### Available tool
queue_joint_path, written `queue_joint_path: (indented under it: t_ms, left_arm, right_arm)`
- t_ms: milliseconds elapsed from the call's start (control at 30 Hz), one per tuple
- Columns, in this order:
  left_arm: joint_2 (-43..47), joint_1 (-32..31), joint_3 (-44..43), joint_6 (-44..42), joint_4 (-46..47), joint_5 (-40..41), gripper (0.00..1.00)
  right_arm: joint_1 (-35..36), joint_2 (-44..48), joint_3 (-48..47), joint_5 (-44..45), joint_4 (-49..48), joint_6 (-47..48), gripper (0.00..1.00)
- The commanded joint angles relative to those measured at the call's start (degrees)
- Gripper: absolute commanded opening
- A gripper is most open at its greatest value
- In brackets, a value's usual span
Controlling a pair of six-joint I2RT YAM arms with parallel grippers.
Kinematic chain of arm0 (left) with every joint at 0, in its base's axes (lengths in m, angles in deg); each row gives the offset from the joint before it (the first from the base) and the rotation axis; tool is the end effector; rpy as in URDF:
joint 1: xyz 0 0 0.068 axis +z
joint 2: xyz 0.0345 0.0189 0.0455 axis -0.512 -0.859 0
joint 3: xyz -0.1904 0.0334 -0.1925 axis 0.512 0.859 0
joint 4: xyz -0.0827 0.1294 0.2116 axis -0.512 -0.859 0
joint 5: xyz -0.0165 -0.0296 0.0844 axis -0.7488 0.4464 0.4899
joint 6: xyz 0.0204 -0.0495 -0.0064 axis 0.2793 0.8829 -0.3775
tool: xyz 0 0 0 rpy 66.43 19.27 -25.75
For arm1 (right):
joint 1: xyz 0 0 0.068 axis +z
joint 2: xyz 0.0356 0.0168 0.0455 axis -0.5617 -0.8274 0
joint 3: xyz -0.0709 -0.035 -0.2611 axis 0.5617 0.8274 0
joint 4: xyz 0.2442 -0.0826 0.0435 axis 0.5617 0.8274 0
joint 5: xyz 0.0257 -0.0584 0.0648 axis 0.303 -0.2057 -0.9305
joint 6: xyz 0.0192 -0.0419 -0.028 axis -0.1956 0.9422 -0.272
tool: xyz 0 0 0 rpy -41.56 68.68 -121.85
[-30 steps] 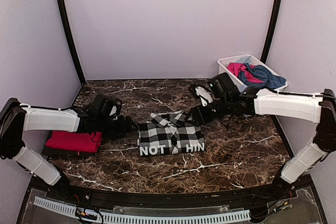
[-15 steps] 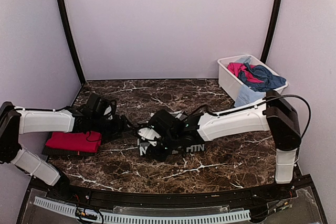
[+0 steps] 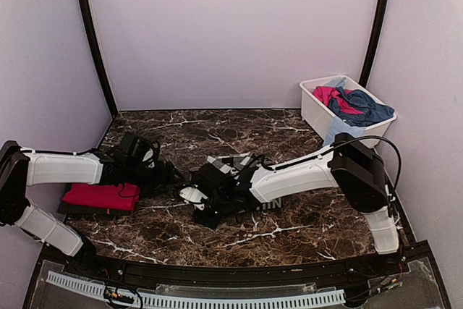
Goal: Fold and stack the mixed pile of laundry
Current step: Pick up the square-folded shirt from the center of the board.
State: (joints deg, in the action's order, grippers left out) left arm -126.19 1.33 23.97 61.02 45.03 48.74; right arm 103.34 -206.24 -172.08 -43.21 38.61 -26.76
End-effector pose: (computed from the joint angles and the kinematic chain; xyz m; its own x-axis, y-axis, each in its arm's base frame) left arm 0.2330 -0.1426 0.1818 -0.8830 -0.3481 -0.3149 -0.0546 0.7425 -0.6676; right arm 0.1661 0.4386 0.1414 -0.2359 -0.7436 -0.6256 -0.9503 0.3112 -0.0116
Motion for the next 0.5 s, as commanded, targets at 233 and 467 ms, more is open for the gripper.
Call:
queue_joint_path:
  t_ms: [233, 467]
  left_arm:
    - [0.3, 0.38, 1.61, 1.69, 1.07, -0.23, 0.77]
    - [-2.72, 0.3, 2.31, 4.06, 5.39, -2.46, 0.75]
  right_arm:
    - [0.15, -2.23, -1.14, 4.37, 0.59, 0.27, 0.0]
    - [0.05, 6.24, 1.51, 6.25, -4.83, 0.39, 0.0]
